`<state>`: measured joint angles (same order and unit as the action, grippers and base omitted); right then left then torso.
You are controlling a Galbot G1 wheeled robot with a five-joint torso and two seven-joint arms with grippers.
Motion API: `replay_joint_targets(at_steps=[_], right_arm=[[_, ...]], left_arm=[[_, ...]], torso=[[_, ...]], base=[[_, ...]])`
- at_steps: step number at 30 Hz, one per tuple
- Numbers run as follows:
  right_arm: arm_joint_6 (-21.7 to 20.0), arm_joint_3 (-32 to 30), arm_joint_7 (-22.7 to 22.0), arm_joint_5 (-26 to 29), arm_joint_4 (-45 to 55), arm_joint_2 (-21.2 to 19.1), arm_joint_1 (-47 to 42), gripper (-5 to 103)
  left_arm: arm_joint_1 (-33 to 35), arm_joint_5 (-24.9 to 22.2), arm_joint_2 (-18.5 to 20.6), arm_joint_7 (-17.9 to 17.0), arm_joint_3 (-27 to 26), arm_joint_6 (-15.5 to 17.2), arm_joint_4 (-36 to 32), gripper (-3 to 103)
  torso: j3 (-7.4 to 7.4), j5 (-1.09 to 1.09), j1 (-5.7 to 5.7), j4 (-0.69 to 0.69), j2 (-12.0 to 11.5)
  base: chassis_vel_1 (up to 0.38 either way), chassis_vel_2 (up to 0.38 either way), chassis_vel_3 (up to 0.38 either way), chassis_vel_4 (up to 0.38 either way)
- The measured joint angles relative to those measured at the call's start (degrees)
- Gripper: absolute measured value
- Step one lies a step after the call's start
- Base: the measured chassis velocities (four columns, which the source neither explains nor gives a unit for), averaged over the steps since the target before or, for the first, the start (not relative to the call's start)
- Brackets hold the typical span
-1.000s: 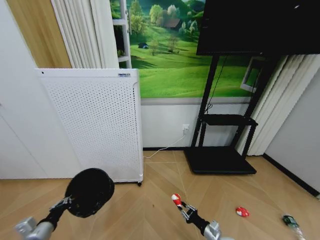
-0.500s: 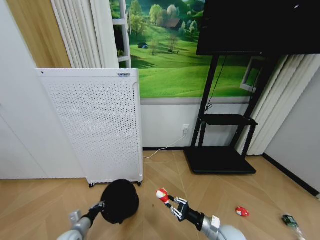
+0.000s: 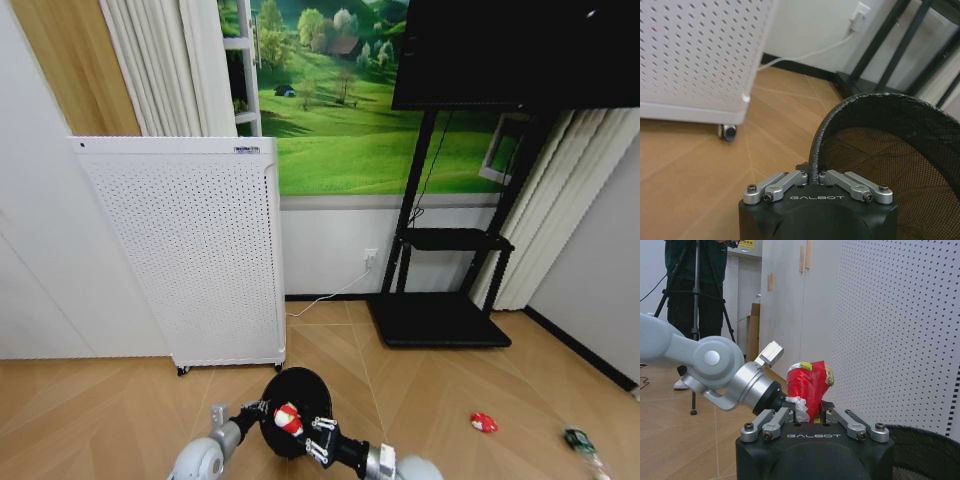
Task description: Pick up the trash bin and place the garbage on the floor into it.
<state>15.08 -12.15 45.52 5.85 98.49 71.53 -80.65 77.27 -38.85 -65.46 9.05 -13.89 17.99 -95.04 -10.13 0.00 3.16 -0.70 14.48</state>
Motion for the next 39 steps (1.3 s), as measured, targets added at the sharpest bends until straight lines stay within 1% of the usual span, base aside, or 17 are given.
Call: replay_joint_targets(at_steps=[4,11,12,14,15,17,19,20,21,22,23,25,26,27,31,34,39], right_arm=[[0.4,1.3,0.0,-1.1,-2.3,0.4,1.4,24],[0.9,0.8,0.4,-1.1,-3.1,0.2,1.8,24],[0.9,0.6,0.9,-0.9,-2.8,0.1,1.8,20],[1.0,0.3,2.4,-0.4,-1.9,-0.2,1.5,30],[1.0,0.3,2.4,-0.4,-1.9,-0.2,1.5,30],[1.0,0.1,3.1,-0.1,-1.3,-0.3,1.2,40],[1.0,0.0,3.2,-0.1,-1.1,-0.3,1.1,40],[1.0,-0.1,3.3,0.0,-0.9,-0.4,1.1,51],[1.0,-0.2,3.3,0.1,-0.7,-0.4,1.0,57],[1.0,-0.2,3.3,0.1,-0.7,-0.4,1.0,57],[1.0,-0.4,3.2,0.2,-0.6,-0.4,1.0,62],[1.0,-0.5,3.2,0.3,-0.5,-0.4,1.0,62],[0.9,-0.5,3.1,0.5,-0.4,-0.4,0.9,73],[0.9,-0.6,3.1,0.8,-0.4,-0.4,0.9,79],[0.8,-0.5,2.9,1.9,-0.3,-0.4,0.6,84],[0.2,-0.6,2.7,3.4,0.1,-0.6,0.5,98],[0.0,-1.0,2.4,4.1,0.0,-1.0,0.6,100]], left_arm=[[1.8,0.4,0.4,0.0,0.5,0.3,-1.3,3],[4.6,0.2,1.3,0.1,-2.1,0.3,-3.0,3],[5.0,0.2,1.4,0.3,-2.7,0.2,-3.0,3],[5.7,0.3,1.4,0.5,-3.9,-0.1,-3.1,3],[5.7,0.3,1.4,0.5,-3.9,-0.1,-3.1,3],[6.0,0.3,1.1,0.6,-4.6,-0.2,-3.0,3],[6.0,0.3,1.0,0.6,-4.7,-0.3,-3.0,3],[6.0,0.2,0.9,0.6,-4.9,-0.3,-3.0,3],[6.0,0.2,0.9,0.6,-4.9,-0.3,-3.0,3],[6.0,0.2,0.9,0.6,-4.9,-0.3,-3.0,3],[6.1,0.1,0.9,0.6,-5.0,-0.3,-3.1,3],[6.2,0.1,0.9,0.6,-5.0,-0.3,-3.2,3],[6.3,0.1,0.8,0.6,-5.1,-0.4,-3.3,3],[6.4,0.1,0.8,0.7,-5.2,-0.5,-3.3,3],[6.6,0.3,0.5,0.8,-5.4,-0.6,-3.3,3],[7.0,0.5,0.1,1.0,-5.8,-0.9,-3.4,3],[7.5,0.8,0.0,1.2,-6.3,-1.1,-3.8,3]], torso=[[0.0,-0.01,-0.01,0.0,0.0],[0.0,0.0,-0.01,0.0,0.0],[0.0,-0.01,0.0,0.0,0.0],[0.0,0.0,-0.01,0.0,0.0],[0.0,0.0,-0.01,0.0,0.0],[0.0,0.0,-0.01,0.0,0.0],[0.0,-0.01,-0.01,0.0,0.0],[0.0,0.0,-0.01,-0.01,0.0],[0.0,0.0,-0.01,-0.01,0.0],[0.0,0.0,-0.01,-0.01,0.0],[0.0,-0.01,-0.01,0.0,0.0],[0.0,0.0,-0.01,0.0,0.0],[0.0,0.0,-0.01,-0.01,0.0],[0.0,0.0,-0.01,0.0,0.0],[0.0,0.0,0.0,0.0,0.0],[0.0,0.0,0.0,0.0,0.0],[0.0,0.0,-0.01,0.0,0.0]], base=[[0.0,0.0,0.0,0.0],[0.0,0.0,0.0,0.0],[0.0,0.0,0.0,0.0],[0.0,0.0,0.0,0.0],[0.0,0.0,0.0,0.0],[0.0,0.0,0.0,0.0],[0.0,0.0,0.0,0.0],[0.0,0.0,0.0,0.0],[0.0,0.0,0.0,0.0],[0.0,0.0,0.0,0.0],[0.0,0.0,0.0,0.0],[0.0,0.0,0.0,0.0],[0.0,0.0,0.0,0.0],[0.0,0.0,0.0,0.0],[0.0,0.0,0.0,0.0],[0.0,0.0,0.0,0.0],[0.0,0.0,0.0,0.0]])
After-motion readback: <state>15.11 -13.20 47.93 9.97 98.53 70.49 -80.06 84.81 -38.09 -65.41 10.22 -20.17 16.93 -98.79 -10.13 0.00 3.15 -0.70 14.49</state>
